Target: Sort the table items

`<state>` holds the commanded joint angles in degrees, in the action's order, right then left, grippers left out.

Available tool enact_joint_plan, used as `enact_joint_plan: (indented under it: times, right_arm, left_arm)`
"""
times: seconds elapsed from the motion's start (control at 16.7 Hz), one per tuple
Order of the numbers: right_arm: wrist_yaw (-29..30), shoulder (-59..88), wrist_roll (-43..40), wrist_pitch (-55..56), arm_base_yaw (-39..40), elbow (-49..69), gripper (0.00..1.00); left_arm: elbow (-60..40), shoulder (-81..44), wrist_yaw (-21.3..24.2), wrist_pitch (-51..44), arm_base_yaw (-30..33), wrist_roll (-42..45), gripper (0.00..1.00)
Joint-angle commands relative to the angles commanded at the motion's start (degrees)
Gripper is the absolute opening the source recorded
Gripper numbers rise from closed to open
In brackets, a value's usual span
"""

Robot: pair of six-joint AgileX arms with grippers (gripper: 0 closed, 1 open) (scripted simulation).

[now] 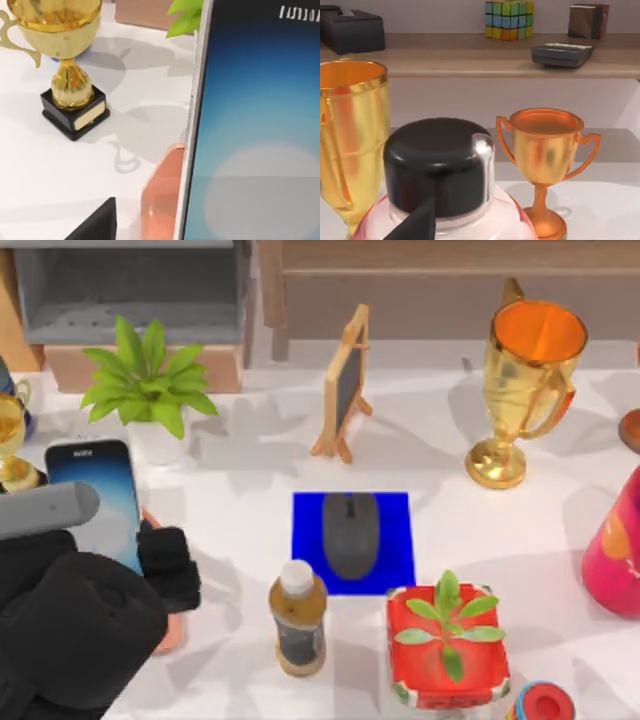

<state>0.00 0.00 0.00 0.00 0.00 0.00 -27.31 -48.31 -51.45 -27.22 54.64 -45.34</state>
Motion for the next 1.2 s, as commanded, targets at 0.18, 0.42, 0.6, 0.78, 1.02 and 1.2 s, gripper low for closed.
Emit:
enact_joint_plan:
  times: [0.18,0.42,0.6,0.78,1.02,1.2]
  right_arm:
    - [0.0,0.0,0.0,0.0,0.0,0.0,1.00]
    - [0.0,0.0,0.0,0.0,0.0,0.0,1.00]
    - [0.0,0.0,0.0,0.0,0.0,0.0,1.00]
    - [0.0,0.0,0.0,0.0,0.0,0.0,1.00]
    - [0.0,0.0,0.0,0.0,0.0,0.0,1.00]
    - [0.0,0.0,0.0,0.0,0.0,0.0,1.00]
  left_arm:
    - [3.3,8.3,8.6,6.4,-6.2,7.2,1.00]
    - [7.6,20.1,20.9,14.6,-12.0,16.7,1.00]
    - [10.8,28.4,29.1,19.7,-19.5,23.2,1.00]
    - [14.6,35.8,36.8,23.4,-30.7,30.3,1.00]
    - [21.0,43.6,45.6,26.2,-45.6,39.1,1.00]
    - [25.7,47.4,50.2,27.2,-52.8,44.0,1.00]
